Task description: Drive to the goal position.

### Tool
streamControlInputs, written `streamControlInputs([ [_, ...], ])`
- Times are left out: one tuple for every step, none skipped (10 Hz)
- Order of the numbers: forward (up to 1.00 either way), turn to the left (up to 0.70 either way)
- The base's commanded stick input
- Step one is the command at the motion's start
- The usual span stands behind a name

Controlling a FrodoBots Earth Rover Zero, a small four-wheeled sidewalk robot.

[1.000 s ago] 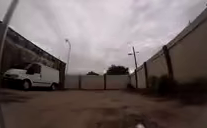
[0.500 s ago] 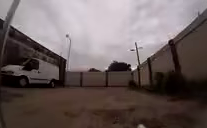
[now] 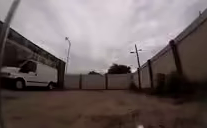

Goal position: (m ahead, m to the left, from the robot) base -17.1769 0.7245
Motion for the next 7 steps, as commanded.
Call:
streamControlInputs([
  [0.00,0.89],
  [0.00,0.89],
  [0.00,0.89],
  [0.00,0.90],
  [0.00,0.90],
  [0.00,0.90],
  [0.00,0.90],
])
